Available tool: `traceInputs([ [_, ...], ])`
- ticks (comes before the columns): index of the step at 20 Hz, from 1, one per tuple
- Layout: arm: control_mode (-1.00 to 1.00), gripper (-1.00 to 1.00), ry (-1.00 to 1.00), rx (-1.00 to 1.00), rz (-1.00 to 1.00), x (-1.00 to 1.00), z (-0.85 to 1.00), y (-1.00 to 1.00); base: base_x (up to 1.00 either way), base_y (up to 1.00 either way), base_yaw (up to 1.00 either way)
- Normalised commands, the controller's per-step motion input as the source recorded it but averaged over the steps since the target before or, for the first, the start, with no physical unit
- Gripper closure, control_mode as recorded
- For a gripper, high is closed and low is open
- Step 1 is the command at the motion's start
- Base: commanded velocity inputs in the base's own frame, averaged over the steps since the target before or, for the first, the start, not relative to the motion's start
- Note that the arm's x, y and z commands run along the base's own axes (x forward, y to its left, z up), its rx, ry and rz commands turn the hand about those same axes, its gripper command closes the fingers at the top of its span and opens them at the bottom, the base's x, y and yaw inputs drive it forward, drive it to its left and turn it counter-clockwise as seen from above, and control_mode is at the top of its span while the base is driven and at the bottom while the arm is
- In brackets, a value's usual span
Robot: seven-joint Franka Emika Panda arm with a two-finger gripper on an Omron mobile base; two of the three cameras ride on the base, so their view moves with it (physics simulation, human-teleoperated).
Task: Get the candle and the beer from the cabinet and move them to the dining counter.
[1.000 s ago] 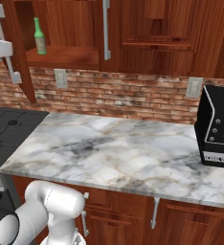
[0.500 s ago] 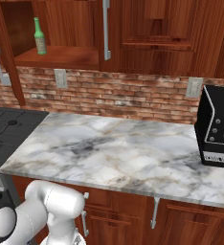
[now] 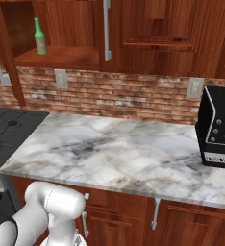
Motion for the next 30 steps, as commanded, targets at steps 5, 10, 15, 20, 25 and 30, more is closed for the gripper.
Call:
traceInputs([
  [5, -1.0, -1.0, 0.0, 0.06, -0.01, -0.61, 0.02, -0.11, 0.0, 0.0, 0.0],
  [10, -1.0, -1.0, 0.01, 0.09, -0.03, -0.32, 0.18, -0.22, 0.0, 0.0, 0.0],
  [15, -1.0, -1.0, 0.07, 0.15, 0.0, -0.19, 0.15, -0.41, 0.0, 0.0, 0.0],
  [20, -1.0, -1.0, 0.0, 0.12, 0.05, -0.15, 0.01, -0.38, 0.0, 0.0, 0.0],
  [25, -1.0, -1.0, 0.0, 0.15, 0.12, 0.07, -0.04, -0.32, 0.0, 0.0, 0.0],
  [30, -1.0, -1.0, -0.05, 0.17, 0.22, 0.15, -0.15, -0.31, 0.0, 0.0, 0.0],
])
